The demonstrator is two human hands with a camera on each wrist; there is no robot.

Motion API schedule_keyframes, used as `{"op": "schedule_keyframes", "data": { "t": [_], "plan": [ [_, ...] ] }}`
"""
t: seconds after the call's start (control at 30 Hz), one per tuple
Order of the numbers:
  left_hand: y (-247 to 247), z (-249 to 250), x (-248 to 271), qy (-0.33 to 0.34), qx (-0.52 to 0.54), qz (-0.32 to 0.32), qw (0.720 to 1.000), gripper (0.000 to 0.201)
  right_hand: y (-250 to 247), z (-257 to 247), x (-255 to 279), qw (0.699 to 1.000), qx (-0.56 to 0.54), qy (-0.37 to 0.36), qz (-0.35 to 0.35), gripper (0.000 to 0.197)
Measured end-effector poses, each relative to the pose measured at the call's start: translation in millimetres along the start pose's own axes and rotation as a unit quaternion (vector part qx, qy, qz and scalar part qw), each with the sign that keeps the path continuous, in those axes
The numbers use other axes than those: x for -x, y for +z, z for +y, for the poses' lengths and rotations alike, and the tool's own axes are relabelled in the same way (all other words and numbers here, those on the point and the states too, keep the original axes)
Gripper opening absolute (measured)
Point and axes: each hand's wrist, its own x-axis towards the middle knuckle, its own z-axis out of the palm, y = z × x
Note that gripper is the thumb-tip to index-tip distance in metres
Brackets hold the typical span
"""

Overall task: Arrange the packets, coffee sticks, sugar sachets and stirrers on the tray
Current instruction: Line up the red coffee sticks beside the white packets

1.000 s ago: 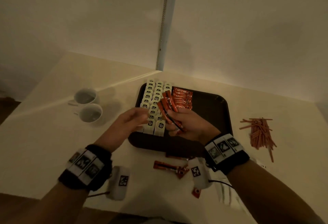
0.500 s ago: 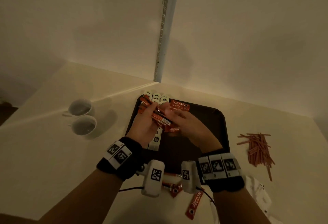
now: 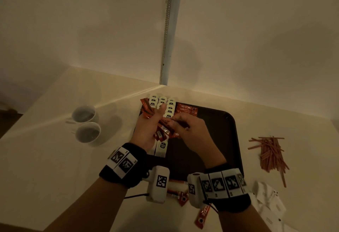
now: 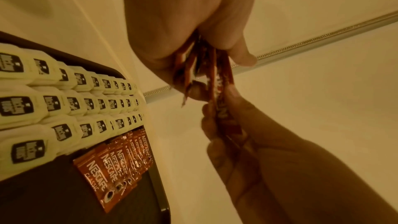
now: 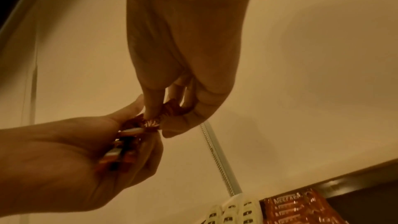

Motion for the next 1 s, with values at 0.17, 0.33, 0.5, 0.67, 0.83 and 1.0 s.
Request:
{"op": "schedule_keyframes", "data": {
  "t": [0.17, 0.33, 0.5, 0.67, 0.83, 1.0],
  "plan": [
    [-4.2, 5.0, 2.4, -0.008, -0.055, -0.032, 0.998, 0.022, -13.5, -3.9, -3.7, 1.000, 0.005, 0.015, 0.027, 0.016],
    [-10.9, 8.2, 0.6, -0.021, -0.046, -0.035, 0.998, 0.033, -25.8, -5.3, -3.6, 0.994, -0.051, 0.079, 0.052, 0.008],
    [-4.2, 11.4, 3.1, 0.010, -0.132, 0.000, 0.991, 0.009, -23.5, -10.1, -3.9, 0.987, -0.101, 0.101, 0.073, 0.008],
    [-4.4, 16.5, 4.7, 0.040, -0.209, 0.013, 0.977, 0.019, -26.1, -10.2, -1.4, 0.981, -0.145, 0.116, 0.055, 0.013],
    [1.9, 28.1, 4.3, 0.103, -0.256, 0.022, 0.961, 0.016, -25.7, -13.5, 1.5, 0.975, -0.162, 0.124, -0.090, 0.016],
    [-1.4, 28.6, 7.3, 0.085, -0.256, -0.015, 0.963, 0.018, -16.8, -8.9, 0.2, 0.938, -0.321, 0.127, -0.031, 0.073]
  ]
}}
